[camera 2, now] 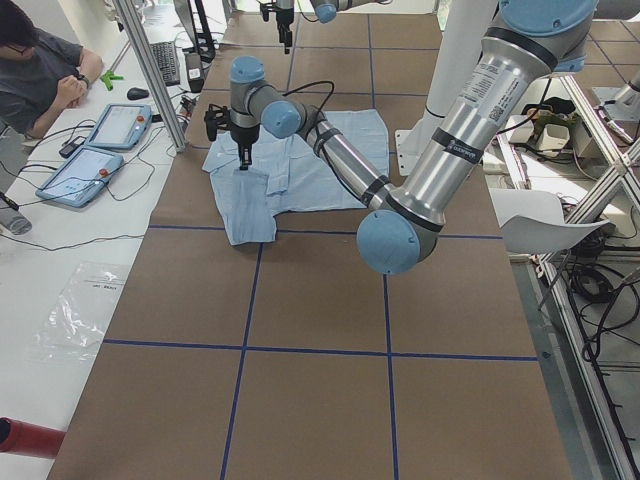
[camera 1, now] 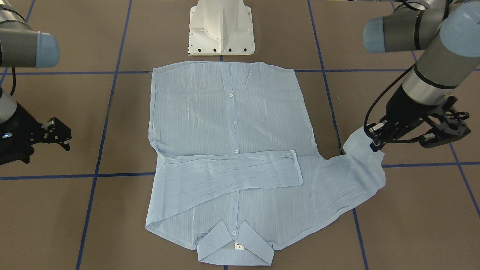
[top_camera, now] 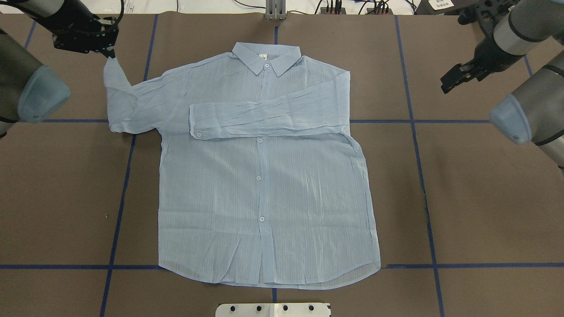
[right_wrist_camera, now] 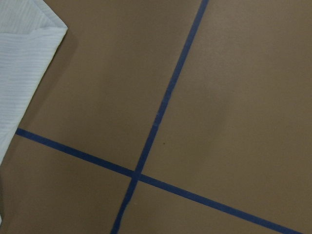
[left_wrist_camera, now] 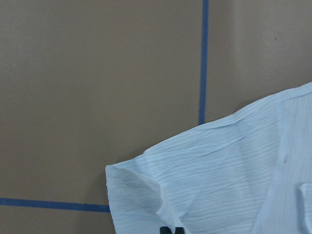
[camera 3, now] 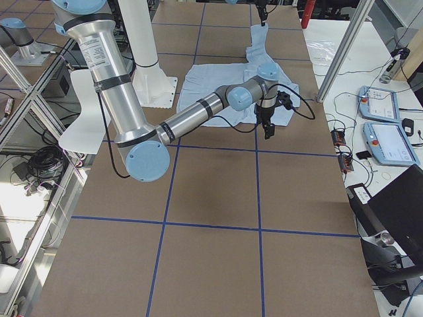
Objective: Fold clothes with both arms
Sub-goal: 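Carry the other sleeve with the left gripper across the shirt front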
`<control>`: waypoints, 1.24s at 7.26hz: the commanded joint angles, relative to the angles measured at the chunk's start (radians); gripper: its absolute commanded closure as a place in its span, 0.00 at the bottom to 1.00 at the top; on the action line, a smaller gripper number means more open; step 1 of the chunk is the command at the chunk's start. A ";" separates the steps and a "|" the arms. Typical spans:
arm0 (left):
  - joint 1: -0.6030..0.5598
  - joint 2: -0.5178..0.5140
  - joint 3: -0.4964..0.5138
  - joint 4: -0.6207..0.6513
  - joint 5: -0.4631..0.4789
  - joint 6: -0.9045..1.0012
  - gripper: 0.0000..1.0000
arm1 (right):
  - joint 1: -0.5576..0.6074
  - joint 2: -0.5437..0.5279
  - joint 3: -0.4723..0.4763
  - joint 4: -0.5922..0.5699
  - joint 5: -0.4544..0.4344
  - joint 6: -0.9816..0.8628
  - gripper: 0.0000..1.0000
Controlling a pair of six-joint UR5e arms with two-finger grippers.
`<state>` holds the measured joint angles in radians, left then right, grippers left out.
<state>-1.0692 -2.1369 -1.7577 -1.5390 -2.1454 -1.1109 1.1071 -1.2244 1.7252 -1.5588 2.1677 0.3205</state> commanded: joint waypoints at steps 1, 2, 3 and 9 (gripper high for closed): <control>0.037 -0.148 0.012 0.010 -0.033 -0.177 1.00 | 0.051 -0.039 -0.018 0.002 0.020 -0.055 0.00; 0.067 -0.220 0.039 0.010 -0.033 -0.244 1.00 | 0.051 -0.047 -0.021 0.005 0.018 -0.054 0.00; 0.104 -0.280 0.070 0.008 -0.033 -0.310 1.00 | 0.053 -0.047 -0.032 0.006 0.018 -0.055 0.00; 0.316 -0.506 0.524 -0.339 0.128 -0.610 1.00 | 0.053 -0.056 -0.050 0.013 0.017 -0.054 0.00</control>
<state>-0.8013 -2.5715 -1.4199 -1.7259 -2.0803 -1.6387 1.1597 -1.2801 1.6803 -1.5465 2.1844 0.2669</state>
